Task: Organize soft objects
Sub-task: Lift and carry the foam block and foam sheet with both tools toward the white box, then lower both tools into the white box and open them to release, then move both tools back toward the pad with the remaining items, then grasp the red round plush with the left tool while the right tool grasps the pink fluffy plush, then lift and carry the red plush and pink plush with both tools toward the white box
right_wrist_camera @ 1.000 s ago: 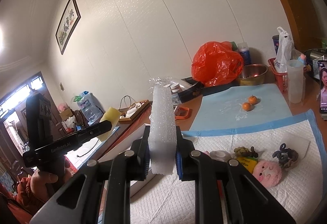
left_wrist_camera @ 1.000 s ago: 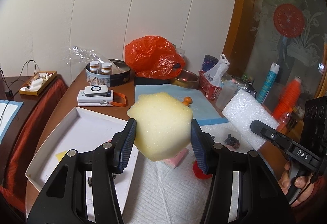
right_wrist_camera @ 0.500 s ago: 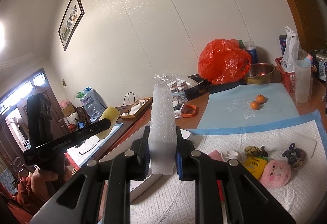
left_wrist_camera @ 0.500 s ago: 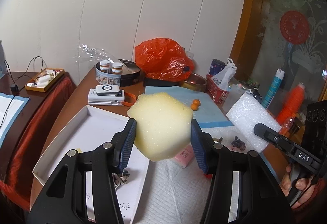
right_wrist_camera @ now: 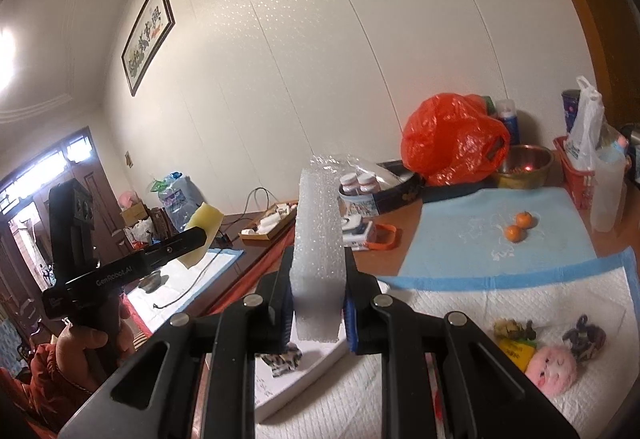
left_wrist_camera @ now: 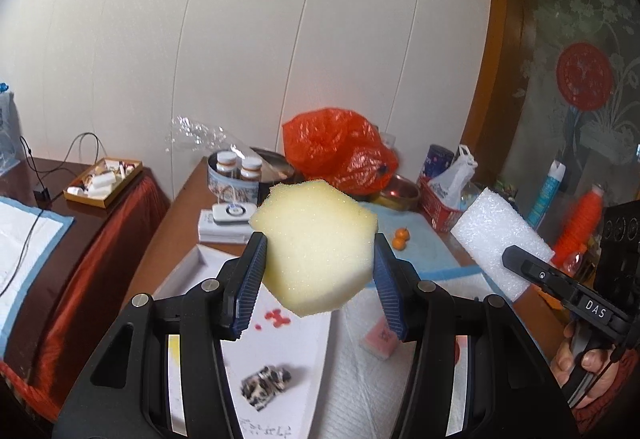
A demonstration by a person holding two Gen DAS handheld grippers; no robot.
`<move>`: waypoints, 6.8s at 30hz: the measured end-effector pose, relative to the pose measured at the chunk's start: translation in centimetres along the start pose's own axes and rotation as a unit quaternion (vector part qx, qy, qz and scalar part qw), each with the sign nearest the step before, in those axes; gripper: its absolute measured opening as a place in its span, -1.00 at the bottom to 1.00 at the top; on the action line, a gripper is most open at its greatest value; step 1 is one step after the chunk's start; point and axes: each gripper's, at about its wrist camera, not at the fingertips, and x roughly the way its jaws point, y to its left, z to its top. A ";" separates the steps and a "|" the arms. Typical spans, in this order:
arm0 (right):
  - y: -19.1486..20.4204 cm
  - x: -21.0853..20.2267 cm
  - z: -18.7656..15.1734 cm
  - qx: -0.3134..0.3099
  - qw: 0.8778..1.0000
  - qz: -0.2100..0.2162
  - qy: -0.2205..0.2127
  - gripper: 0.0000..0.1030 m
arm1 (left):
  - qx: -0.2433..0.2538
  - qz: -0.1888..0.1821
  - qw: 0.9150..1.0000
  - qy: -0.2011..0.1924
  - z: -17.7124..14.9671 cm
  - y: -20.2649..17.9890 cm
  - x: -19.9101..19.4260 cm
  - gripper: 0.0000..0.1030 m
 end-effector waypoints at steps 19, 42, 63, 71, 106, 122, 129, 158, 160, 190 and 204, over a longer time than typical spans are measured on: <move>5.5 5.7 4.1 -0.025 0.999 0.040 -0.017 -0.63 | -0.010 0.026 0.999 -0.027 3.0 4.5 -0.5 0.02; 2.4 15.0 -2.2 0.045 0.993 0.010 0.112 -0.62 | -0.061 0.058 0.990 0.109 -4.7 9.7 10.8 0.02; 1.3 21.2 -7.7 0.036 0.980 -0.032 0.193 0.81 | -0.114 0.106 0.978 0.141 -8.0 13.4 15.2 0.99; 2.8 18.8 -6.5 0.003 0.990 -0.023 0.142 1.00 | -0.134 0.150 0.975 0.099 -7.0 14.3 11.6 1.00; 0.1 3.0 -1.8 0.058 0.989 -0.087 -0.104 1.00 | -0.066 -0.017 0.997 0.024 -4.7 -0.5 4.6 1.00; -16.3 -9.8 -3.2 0.163 0.934 -0.289 -0.135 1.00 | 0.032 -0.095 0.967 0.235 -12.5 -11.8 14.7 0.99; -21.3 -9.4 -5.8 0.192 0.938 -0.287 -0.028 1.00 | 0.094 -0.118 0.951 0.269 -16.5 -16.5 18.6 0.91; -15.5 -3.6 -8.9 0.078 0.977 -0.163 0.112 0.15 | 0.070 -0.113 0.975 0.180 -11.1 -15.5 14.4 0.11; -14.0 -4.7 -6.9 0.066 0.983 -0.152 0.076 0.15 | 0.073 -0.114 0.979 0.152 -8.6 -15.4 13.0 0.11; 0.8 -2.6 4.4 0.016 0.996 -0.003 -0.083 0.16 | -0.005 -0.018 0.999 -0.043 1.6 -3.5 -1.6 0.11; 2.5 -1.6 4.0 0.009 0.997 0.004 -0.073 0.16 | -0.016 -0.007 0.999 -0.032 1.0 -1.6 -1.8 0.11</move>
